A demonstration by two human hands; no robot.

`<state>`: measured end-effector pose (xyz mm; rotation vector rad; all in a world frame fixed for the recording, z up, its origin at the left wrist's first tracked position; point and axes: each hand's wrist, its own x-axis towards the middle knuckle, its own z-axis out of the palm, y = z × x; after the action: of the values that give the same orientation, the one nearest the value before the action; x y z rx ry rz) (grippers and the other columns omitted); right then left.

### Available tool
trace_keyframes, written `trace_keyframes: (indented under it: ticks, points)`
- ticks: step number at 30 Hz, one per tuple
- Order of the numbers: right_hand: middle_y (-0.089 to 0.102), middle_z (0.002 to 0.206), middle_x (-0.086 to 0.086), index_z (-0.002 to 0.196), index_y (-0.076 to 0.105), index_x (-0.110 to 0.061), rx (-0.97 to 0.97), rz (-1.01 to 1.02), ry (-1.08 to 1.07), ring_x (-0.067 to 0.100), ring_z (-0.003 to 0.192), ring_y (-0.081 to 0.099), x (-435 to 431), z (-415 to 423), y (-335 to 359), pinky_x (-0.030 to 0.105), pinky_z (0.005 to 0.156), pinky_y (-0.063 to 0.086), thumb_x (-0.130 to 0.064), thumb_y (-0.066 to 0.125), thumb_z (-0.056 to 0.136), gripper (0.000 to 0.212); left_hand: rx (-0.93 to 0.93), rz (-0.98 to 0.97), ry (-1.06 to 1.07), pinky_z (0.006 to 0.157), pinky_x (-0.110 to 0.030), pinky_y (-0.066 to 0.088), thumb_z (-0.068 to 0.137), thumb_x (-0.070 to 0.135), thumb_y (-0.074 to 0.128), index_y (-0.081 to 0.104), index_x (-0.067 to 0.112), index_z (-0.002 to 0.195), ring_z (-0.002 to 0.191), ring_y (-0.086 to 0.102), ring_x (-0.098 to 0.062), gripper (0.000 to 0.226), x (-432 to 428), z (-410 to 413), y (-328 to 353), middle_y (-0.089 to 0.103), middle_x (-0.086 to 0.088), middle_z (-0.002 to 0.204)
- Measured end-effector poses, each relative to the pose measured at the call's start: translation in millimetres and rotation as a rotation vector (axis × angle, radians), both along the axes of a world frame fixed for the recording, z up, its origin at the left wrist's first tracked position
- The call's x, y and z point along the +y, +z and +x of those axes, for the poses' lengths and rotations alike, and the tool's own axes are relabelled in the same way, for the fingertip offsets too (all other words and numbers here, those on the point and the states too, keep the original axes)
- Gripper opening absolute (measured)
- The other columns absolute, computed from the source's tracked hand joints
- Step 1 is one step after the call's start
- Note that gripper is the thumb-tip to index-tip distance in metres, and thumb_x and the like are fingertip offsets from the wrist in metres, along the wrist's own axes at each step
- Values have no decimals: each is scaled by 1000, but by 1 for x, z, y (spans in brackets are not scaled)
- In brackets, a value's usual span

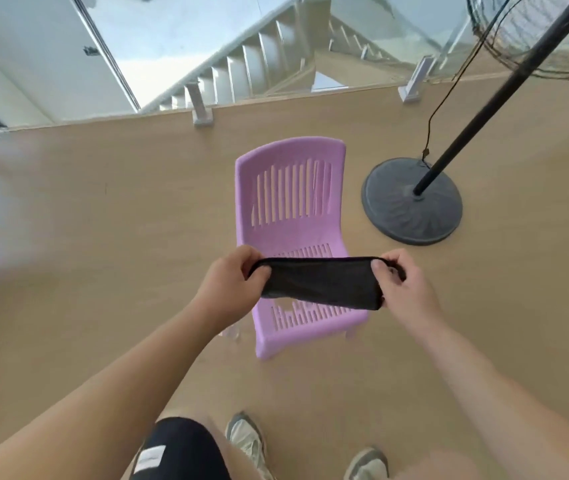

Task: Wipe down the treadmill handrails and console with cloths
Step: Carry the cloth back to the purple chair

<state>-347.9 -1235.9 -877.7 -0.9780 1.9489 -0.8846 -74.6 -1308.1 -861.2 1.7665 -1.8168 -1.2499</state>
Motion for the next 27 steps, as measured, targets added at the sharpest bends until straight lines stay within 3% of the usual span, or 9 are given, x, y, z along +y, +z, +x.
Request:
trace_keyframes:
  ticks: [2, 4, 9, 12, 16, 19, 21, 25, 27]
  points:
    - [57, 73, -12, 89, 56, -31, 70, -54, 63, 9, 74, 56, -12, -12, -46, 26, 70, 46, -32, 61, 99, 11, 17, -15, 21, 71, -31, 53, 93, 20, 64, 64, 23, 92, 80, 65, -19, 2, -10, -8, -42, 69, 3, 84]
    - [58, 74, -10, 90, 58, -30, 102, -92, 122, 2, 69, 53, -28, -19, -79, 19, 68, 41, -30, 62, 98, 9, 52, -22, 37, 65, -24, 47, 90, 17, 66, 64, 23, 89, 72, 62, -11, 7, -21, -14, -73, 67, 6, 82]
    - [72, 86, -10, 91, 68, -31, 62, -109, 177, 10, 86, 67, -75, -32, -151, 34, 84, 53, -24, 67, 96, 8, 41, -8, 43, 59, -34, 54, 85, 15, 66, 65, 21, 87, 74, 64, -20, 6, -52, -28, -145, 69, -7, 85]
    - [75, 88, -11, 95, 69, -27, 157, -125, 179, 14, 92, 70, -98, -40, -191, 45, 91, 57, -27, 68, 93, 2, 2, -80, 78, 71, -40, 59, 85, 18, 69, 63, 23, 86, 80, 66, -25, 8, -67, -34, -188, 67, -2, 84]
    - [74, 88, -10, 93, 72, -24, 262, -180, 156, 14, 90, 70, -107, -43, -224, 35, 87, 54, -23, 75, 89, 4, -20, -145, 153, 69, -32, 53, 88, 17, 70, 63, 23, 85, 81, 65, -20, 10, -74, -35, -227, 67, 4, 83]
    - [68, 91, -8, 94, 76, -25, 313, -298, 121, -2, 84, 64, -94, -47, -231, 12, 80, 47, -20, 77, 87, 8, -18, -218, 207, 62, -26, 44, 90, 20, 70, 65, 26, 87, 72, 60, -8, 8, -72, -31, -232, 67, 12, 85]
    - [72, 91, -13, 95, 76, -25, 247, -244, 159, -11, 81, 63, -82, -51, -236, 2, 75, 43, -15, 77, 88, 12, -65, -234, 148, 60, -25, 41, 89, 19, 71, 67, 27, 87, 70, 59, -6, 9, -68, -31, -234, 67, 14, 83]
    - [75, 85, -19, 85, 73, -35, 210, -91, 338, -5, 84, 68, -66, -64, -257, 18, 82, 51, -2, 74, 86, 33, -151, -140, -23, 62, -24, 43, 82, 10, 69, 67, 28, 81, 68, 60, -8, 18, -52, -33, -244, 64, 12, 75]
    - [75, 84, -18, 83, 74, -33, 231, -56, 408, -7, 81, 67, -67, -71, -256, 13, 79, 47, 0, 72, 85, 33, -215, -110, -137, 61, -20, 41, 79, 9, 68, 67, 29, 79, 71, 59, -6, 20, -44, -30, -245, 66, 12, 80]
